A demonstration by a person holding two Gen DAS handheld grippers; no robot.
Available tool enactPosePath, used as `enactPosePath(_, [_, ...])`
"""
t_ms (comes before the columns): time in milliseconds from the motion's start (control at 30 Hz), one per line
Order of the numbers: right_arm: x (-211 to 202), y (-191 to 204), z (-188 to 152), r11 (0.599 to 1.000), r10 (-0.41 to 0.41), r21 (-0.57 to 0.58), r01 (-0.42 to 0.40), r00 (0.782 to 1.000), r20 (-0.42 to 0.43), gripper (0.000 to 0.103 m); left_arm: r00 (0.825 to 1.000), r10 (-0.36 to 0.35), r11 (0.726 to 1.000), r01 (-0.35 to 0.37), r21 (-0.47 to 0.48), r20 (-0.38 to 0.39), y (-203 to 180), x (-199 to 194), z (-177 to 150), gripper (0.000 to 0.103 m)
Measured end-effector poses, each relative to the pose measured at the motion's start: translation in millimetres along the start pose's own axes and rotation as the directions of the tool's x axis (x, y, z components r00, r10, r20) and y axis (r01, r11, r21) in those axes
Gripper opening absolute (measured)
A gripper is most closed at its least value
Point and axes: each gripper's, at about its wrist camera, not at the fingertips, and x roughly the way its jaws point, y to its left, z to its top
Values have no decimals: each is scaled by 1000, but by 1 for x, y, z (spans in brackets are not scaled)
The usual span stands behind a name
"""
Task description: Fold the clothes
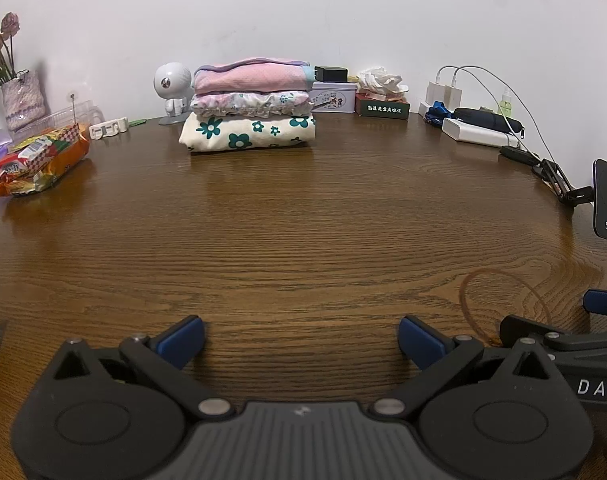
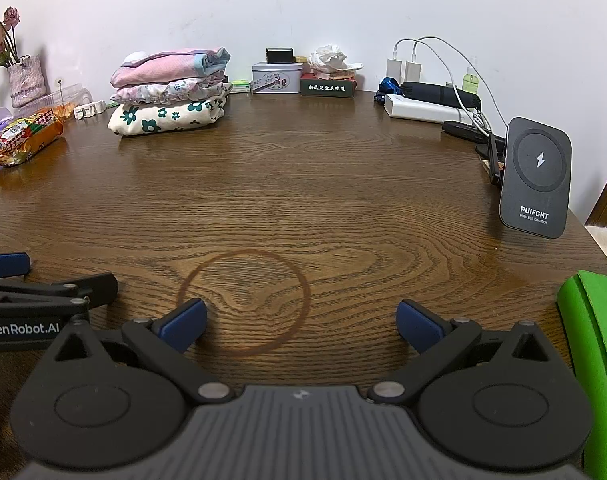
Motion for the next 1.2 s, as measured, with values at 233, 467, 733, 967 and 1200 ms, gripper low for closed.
enactPosePath(233, [0,-1,0,1000,0,0,0,1000,1,103,1000,-15,1000,15,10,-1,-1,3,3,103])
enactPosePath(467, [1,-1,0,1000,-3,3,3,1000,1,103,1000,-6,1000,6,1,-1,-1,6,4,103])
enactPosePath(733, [2,-1,0,1000,-4,1,4,1000,1,103,1000,-2,1000,2,-3,-2,-1,6,5,103])
enactPosePath(967, [1,-1,0,1000,-4,1,4,1000,2,103,1000,-3,1000,3,-3,-2,-1,5,5,103])
enactPosePath(1200, [2,-1,0,1000,-4,1,4,1000,2,103,1000,-2,1000,2,-3,-2,-1,5,4,103])
